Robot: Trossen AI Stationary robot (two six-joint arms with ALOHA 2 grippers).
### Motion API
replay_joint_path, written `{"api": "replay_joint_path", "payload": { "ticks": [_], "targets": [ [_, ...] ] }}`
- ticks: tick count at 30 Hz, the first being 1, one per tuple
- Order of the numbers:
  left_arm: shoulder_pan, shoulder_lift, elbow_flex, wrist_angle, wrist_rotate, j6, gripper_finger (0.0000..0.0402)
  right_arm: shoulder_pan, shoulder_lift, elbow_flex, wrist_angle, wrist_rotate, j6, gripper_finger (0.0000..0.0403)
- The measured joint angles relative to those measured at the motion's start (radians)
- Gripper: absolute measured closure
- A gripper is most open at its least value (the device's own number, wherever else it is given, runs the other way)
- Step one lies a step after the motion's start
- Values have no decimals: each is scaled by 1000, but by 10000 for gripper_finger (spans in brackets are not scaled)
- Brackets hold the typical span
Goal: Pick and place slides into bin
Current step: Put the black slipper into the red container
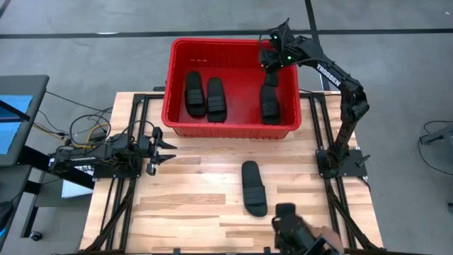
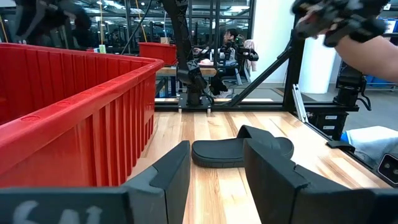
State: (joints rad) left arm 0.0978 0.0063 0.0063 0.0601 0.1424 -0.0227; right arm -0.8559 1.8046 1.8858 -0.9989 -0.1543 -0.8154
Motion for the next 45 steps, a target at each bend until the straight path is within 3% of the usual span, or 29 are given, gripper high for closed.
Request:
{"api": "replay_joint_path", "payload": {
  "ticks": [12,25,39,45],
  "targets": [
    [0,0,0,0,0,0,262,233,-12,102,-307,3,21,316],
    [0,0,0,0,0,0,262,473,-26,55,-503,45,376,317],
    [0,0,0,0,0,0,262,807,-26,-105,-454,89,694,317],
    [0,0,0,0,0,0,262,956,-26,-191,-309,201,788,317]
  ]
}}
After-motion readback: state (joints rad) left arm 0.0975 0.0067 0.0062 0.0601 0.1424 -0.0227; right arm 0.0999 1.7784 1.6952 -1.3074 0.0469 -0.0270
